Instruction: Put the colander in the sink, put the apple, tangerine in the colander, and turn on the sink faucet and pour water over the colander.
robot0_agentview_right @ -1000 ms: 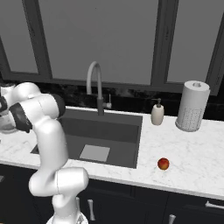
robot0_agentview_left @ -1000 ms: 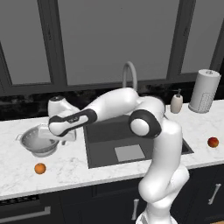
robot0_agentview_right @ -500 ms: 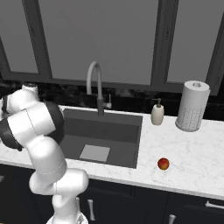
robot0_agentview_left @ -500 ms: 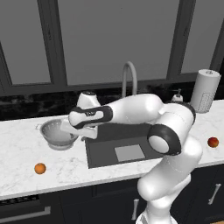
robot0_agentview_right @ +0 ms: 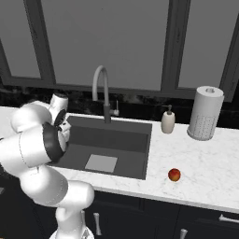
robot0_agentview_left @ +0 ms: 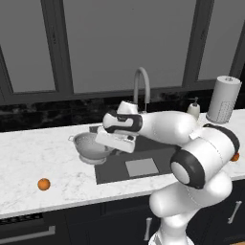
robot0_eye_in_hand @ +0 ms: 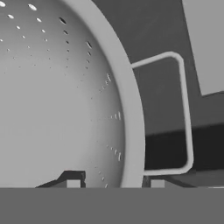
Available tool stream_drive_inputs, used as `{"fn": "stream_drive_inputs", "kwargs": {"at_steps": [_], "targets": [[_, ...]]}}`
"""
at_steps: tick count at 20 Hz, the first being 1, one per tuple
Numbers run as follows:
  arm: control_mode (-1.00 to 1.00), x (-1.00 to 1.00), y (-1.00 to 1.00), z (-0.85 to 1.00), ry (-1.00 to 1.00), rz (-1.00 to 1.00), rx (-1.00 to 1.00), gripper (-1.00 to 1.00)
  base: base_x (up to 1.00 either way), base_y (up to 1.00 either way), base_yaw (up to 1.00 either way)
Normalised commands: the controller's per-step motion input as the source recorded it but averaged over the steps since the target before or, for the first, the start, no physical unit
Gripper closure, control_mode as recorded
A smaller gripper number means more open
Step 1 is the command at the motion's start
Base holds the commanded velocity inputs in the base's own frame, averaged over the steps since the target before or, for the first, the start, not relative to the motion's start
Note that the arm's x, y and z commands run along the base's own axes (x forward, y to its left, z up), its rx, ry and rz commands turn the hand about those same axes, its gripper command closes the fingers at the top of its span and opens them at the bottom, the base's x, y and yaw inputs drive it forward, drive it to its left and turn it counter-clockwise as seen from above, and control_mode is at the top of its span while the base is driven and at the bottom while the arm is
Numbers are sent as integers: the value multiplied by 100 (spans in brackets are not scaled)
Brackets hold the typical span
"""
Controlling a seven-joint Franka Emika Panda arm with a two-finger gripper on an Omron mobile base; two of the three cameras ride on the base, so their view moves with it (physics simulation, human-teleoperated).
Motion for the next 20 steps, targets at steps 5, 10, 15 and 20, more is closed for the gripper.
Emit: {"fn": "stream_drive_inputs", "kwargs": {"at_steps": [5, 10, 15, 20], "targets": [[-100, 0, -96, 0, 16, 0, 0, 100, 0, 0, 0], [-100, -1, -98, 0, 20, 0, -1, 100, 0, 0, 0], [-100, -2, -100, 0, 15, 4, 0, 100, 0, 0, 0], [-100, 0, -84, -9, -3, 16, 0, 100, 0, 0, 0]]}}
